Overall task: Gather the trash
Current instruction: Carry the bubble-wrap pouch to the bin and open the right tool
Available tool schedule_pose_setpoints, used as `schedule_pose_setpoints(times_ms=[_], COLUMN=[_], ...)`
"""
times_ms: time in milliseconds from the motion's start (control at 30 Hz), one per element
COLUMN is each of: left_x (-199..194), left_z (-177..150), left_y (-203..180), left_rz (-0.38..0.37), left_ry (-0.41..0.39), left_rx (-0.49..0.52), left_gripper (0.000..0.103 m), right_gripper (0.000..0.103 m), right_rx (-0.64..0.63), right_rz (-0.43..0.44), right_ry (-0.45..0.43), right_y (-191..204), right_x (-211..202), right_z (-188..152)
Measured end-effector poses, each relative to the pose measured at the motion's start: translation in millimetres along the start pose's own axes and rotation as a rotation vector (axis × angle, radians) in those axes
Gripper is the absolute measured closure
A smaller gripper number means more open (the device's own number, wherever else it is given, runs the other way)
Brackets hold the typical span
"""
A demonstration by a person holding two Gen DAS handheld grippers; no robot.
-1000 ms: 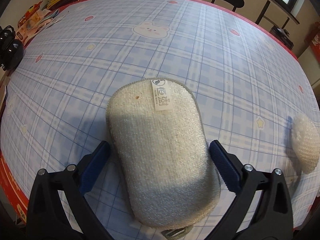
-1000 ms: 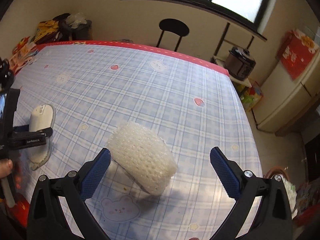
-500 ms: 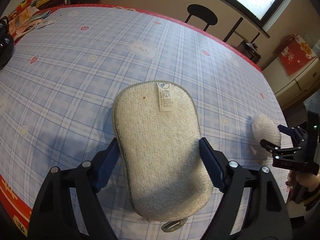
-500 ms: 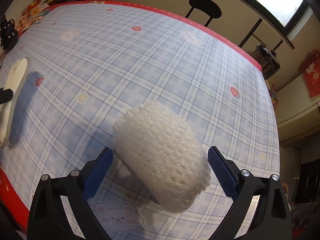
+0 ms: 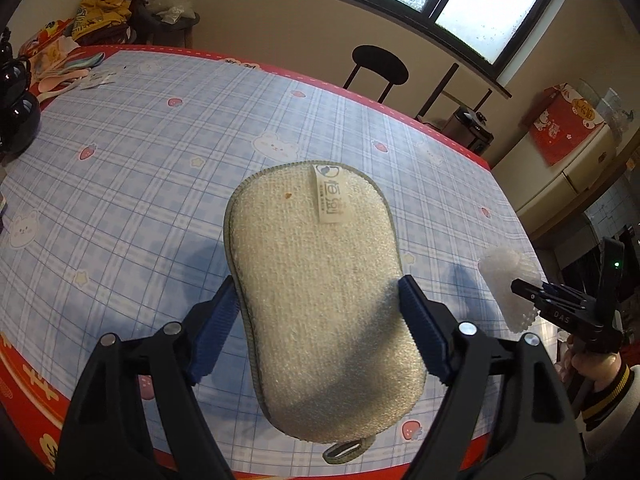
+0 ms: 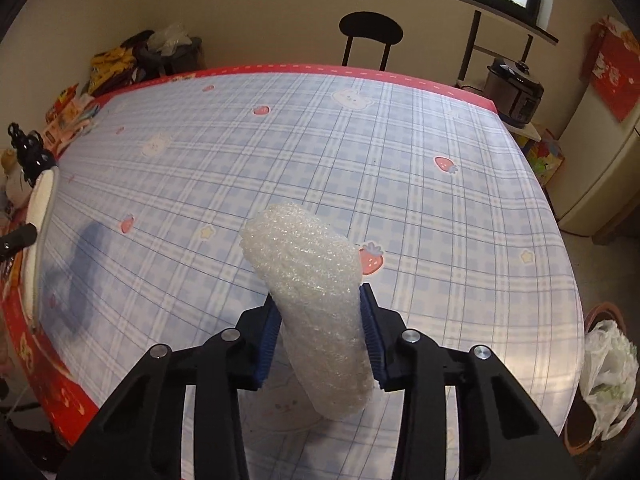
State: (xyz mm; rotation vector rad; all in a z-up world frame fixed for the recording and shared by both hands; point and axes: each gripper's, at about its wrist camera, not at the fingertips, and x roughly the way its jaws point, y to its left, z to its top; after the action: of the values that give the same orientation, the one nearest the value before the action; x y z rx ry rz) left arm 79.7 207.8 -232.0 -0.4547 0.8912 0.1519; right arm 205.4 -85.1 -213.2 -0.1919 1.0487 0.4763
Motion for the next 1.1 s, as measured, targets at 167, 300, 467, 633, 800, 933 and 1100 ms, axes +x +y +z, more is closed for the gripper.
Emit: schedule_pose_setpoints(times_ms=[167, 300, 467, 633, 800, 933, 1100], left_x=[-14, -25, -32, -30, -26, -21, -15], left_z=[5, 9, 11, 7, -2, -10, -22], left_y=[-27, -55, -99, -144, -194, -227, -264], left_rz=[-0.030, -0.064, -0.112, -0.147, -0.187, -0.203, -0.222], left_ry=[-0.028, -0.053, -0.078, -0.079, -0.080, -0.081, -0.081], left_rx=[0.055, 0.100, 0.154, 0.191, 0.227, 0.245, 0.275], left_gripper=[0.024, 0.024, 0.024, 0.023, 0.023, 0.023, 0.023], right_gripper=[0.065, 0.065, 0.065, 0.065, 0.065, 0.065, 0.059], right_rx=[0.120, 0.138, 0.206, 0.295, 0.393, 0.476, 0.582], right_rz=[0.060, 0.032, -0.026, -0.128, -0.251, -0.339, -0.378], right_ry=[-0.096, -0.144, -0.208, -0.243, -0.255, -0.274, -0.241], right_y=[-12, -28, -76, -152, -237, -301, -365], right_x=[-41, -67, -102, -135, -165, -186, -181], right_z=[-16, -25, -40, -68, -96, -114, -127])
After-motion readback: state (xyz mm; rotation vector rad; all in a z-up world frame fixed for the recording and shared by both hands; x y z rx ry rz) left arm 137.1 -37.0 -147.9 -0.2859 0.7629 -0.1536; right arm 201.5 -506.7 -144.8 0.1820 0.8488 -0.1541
